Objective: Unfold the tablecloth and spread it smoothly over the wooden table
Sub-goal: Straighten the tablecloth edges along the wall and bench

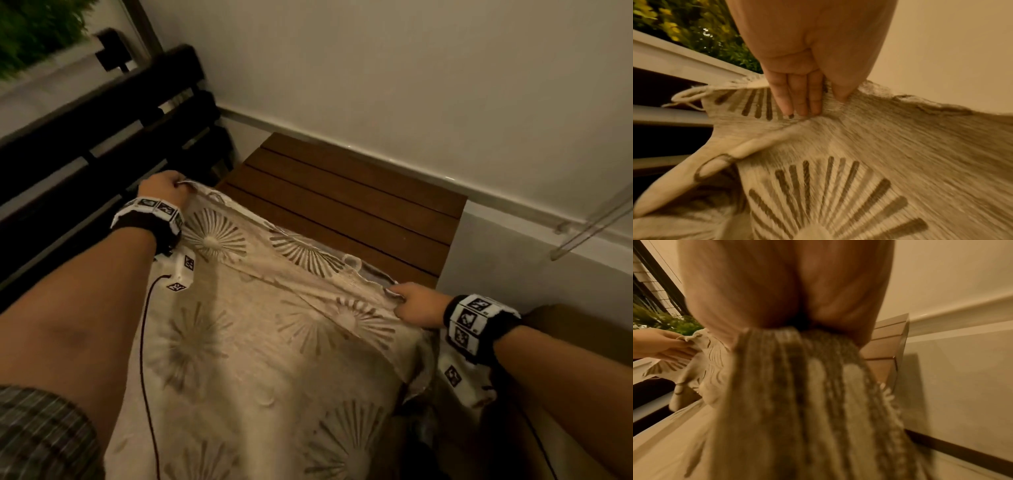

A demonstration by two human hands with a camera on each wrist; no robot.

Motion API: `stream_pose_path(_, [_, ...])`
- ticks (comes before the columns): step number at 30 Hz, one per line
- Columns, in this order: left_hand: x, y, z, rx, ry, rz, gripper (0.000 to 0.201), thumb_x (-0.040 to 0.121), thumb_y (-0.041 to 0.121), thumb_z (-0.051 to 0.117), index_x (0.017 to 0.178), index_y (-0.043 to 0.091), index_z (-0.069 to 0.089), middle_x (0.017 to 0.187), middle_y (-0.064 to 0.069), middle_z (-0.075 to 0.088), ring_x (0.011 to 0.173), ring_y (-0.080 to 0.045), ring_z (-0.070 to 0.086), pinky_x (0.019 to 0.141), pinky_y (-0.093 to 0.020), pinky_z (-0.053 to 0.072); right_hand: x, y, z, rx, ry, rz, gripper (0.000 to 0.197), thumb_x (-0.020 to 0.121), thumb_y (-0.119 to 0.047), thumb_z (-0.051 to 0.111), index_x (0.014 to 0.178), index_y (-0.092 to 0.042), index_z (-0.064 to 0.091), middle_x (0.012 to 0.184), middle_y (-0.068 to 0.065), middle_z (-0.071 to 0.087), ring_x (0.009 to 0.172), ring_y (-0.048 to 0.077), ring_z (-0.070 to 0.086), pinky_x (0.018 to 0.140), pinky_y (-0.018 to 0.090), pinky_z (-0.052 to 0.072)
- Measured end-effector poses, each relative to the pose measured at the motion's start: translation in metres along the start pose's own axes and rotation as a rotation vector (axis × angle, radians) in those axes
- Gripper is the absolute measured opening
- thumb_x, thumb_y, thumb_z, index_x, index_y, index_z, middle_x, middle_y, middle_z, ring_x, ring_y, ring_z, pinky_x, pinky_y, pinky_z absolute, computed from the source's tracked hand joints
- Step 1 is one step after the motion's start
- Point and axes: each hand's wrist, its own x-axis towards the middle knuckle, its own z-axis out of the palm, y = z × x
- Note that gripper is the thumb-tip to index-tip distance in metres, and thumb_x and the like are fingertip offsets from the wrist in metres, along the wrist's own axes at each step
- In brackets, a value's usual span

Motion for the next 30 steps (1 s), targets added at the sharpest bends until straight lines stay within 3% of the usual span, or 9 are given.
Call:
stream_pose_path(4, [0.037,0.048,0.013,0.082,-0.042,-0.007,0.029,0.095,0.025,0.046,0.116,0.018,0.064,0.118,-0.016,0.065,0.105,-0.038,0.06,0.092,-0.043,0.049,0.022,0.031,-0.054,0.057,0.018,-0.04,0.031,0.091,-0.014,0.055,0.119,-0.004,0.06,0.114,0.009,0.064,0.095,0.024,0.061,0.072,0.027,0.044])
stream_pose_path(10, [0.094,0.129,0.047,0.279,-0.079,-0.038,0.041,0.097,0.036,0.042,0.134,0.022,0.052,0.134,-0.016,0.055,0.119,-0.039,0.052,0.1,-0.046,0.04,0.055,0.071,-0.137,0.003,-0.018,-0.038,0.068,0.085,-0.032,0.064,0.144,-0.011,0.037,0.148,0.009,0.041,0.133,0.026,0.041,0.11,0.032,0.032])
stream_pose_path(14, [0.13,0.164,0.082,0.313,-0.118,-0.032,0.048,0.096,0.037,0.04,0.139,0.016,0.046,0.141,-0.02,0.048,0.128,-0.04,0.045,0.109,-0.049,0.034,0.078,0.097,-0.175,0.065,0.021,-0.023,0.051,0.081,-0.024,0.069,0.129,-0.02,0.054,0.133,0.006,0.056,0.122,0.025,0.052,0.106,0.037,0.04])
stream_pose_path(17, [0.167,0.184,0.112,0.364,-0.099,-0.033,0.045,0.1,0.03,0.037,0.139,0.009,0.046,0.144,-0.024,0.044,0.133,-0.041,0.038,0.11,-0.047,0.027,0.104,0.113,-0.209,0.014,0.054,0.005,0.07,0.076,-0.027,0.071,0.139,-0.012,0.044,0.141,0.006,0.046,0.133,0.027,0.042,0.111,0.036,0.032])
stream_pose_path(21, [0.223,0.208,0.148,0.253,-0.169,-0.053,0.047,0.098,0.022,0.043,0.142,0.006,0.042,0.148,-0.027,0.036,0.136,-0.043,0.03,0.113,-0.049,0.027,0.136,0.13,-0.243,0.051,0.14,0.083,0.04,0.079,-0.017,0.07,0.117,-0.018,0.059,0.112,-0.001,0.059,0.112,0.025,0.058,0.095,0.036,0.046])
stream_pose_path(23, [0.246,0.217,0.167,0.216,-0.187,-0.036,0.048,0.097,0.019,0.045,0.143,0.006,0.04,0.149,-0.027,0.032,0.137,-0.042,0.028,0.113,-0.05,0.026,0.152,0.136,-0.257,0.073,0.159,0.084,0.032,0.078,-0.02,0.068,0.106,-0.028,0.057,0.109,0.003,0.061,0.107,0.026,0.06,0.088,0.033,0.046])
stream_pose_path(25, [0.265,0.225,0.182,0.237,-0.189,0.007,0.048,0.097,0.017,0.045,0.143,0.005,0.039,0.148,-0.025,0.034,0.136,-0.041,0.03,0.113,-0.05,0.026,0.168,0.14,-0.269,0.032,0.175,0.09,0.033,0.082,-0.018,0.066,0.112,-0.027,0.056,0.114,0.006,0.06,0.111,0.029,0.058,0.091,0.033,0.045])
stream_pose_path(27, [0.277,0.233,0.197,0.302,-0.228,0.007,0.06,0.095,0.016,0.048,0.15,0.01,0.025,0.148,-0.025,0.036,0.135,-0.041,0.035,0.111,-0.05,0.029,0.184,0.149,-0.275,0.003,0.197,0.125,0.044,0.083,-0.014,0.064,0.126,-0.018,0.055,0.124,0.009,0.058,0.112,0.03,0.056,0.096,0.037,0.046])
stream_pose_path(30, [0.275,0.241,0.209,0.333,-0.359,-0.073,0.081,0.095,0.015,0.05,0.154,0.024,-0.003,0.153,-0.027,0.026,0.137,-0.043,0.033,0.109,-0.053,0.031,0.203,0.163,-0.277,-0.005,0.2,0.179,0.039,0.08,-0.013,0.062,0.118,-0.018,0.059,0.115,0.009,0.064,0.1,0.028,0.061,0.087,0.035,0.051])
